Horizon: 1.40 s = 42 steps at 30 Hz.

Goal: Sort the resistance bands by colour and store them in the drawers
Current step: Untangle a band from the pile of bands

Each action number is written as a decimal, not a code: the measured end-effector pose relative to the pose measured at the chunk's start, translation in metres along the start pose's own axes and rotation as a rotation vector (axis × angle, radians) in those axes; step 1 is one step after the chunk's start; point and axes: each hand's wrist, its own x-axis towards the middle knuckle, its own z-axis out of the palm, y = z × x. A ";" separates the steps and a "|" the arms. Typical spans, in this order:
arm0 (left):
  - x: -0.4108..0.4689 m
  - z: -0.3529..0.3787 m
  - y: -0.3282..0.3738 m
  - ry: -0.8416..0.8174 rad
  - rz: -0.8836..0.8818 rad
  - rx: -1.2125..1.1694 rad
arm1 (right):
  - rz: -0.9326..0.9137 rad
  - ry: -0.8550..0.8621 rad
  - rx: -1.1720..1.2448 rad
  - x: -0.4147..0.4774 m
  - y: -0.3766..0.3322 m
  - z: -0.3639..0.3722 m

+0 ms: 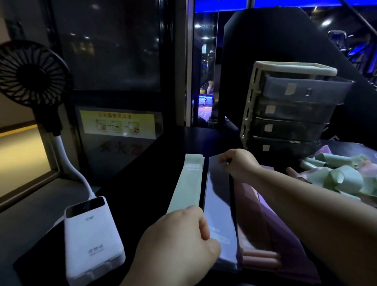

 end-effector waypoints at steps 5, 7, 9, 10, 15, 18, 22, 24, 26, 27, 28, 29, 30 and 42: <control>0.000 0.003 -0.001 -0.028 0.010 0.044 | -0.009 -0.014 -0.058 0.001 0.007 0.004; 0.000 0.004 -0.001 -0.024 0.017 0.068 | -0.016 -0.011 -0.074 0.001 0.007 0.005; 0.000 0.005 -0.001 -0.016 0.023 0.091 | -0.019 -0.011 -0.096 0.000 0.008 0.005; 0.000 0.005 -0.001 -0.016 0.024 0.100 | -0.022 -0.014 -0.106 0.000 0.008 0.005; 0.000 0.005 -0.001 -0.033 0.026 0.109 | -0.009 -0.020 -0.100 -0.001 0.013 0.004; 0.000 0.004 -0.001 -0.037 0.010 0.094 | 0.008 -0.020 -0.093 -0.002 0.014 0.002; 0.000 0.002 0.000 -0.024 0.006 0.085 | 0.012 0.002 -0.061 -0.004 0.013 0.002; 0.001 0.001 0.001 -0.009 0.008 0.088 | 0.022 0.015 -0.045 -0.005 0.014 0.002; 0.002 0.000 0.003 0.012 0.009 0.091 | 0.046 0.037 -0.021 -0.005 0.016 0.001; 0.003 0.000 0.005 0.027 0.008 0.089 | 0.053 0.047 -0.007 -0.006 0.017 -0.001; 0.004 0.000 0.006 0.041 0.005 0.087 | 0.056 0.054 0.003 -0.008 0.017 -0.003; 0.005 0.000 0.008 0.059 0.002 0.086 | 0.055 0.061 0.014 -0.010 0.018 -0.005; 0.006 0.001 0.010 0.076 -0.003 0.082 | 0.049 0.066 0.024 -0.012 0.019 -0.008; 0.022 0.030 0.059 0.098 0.056 0.027 | 0.014 0.128 0.046 -0.063 0.073 -0.064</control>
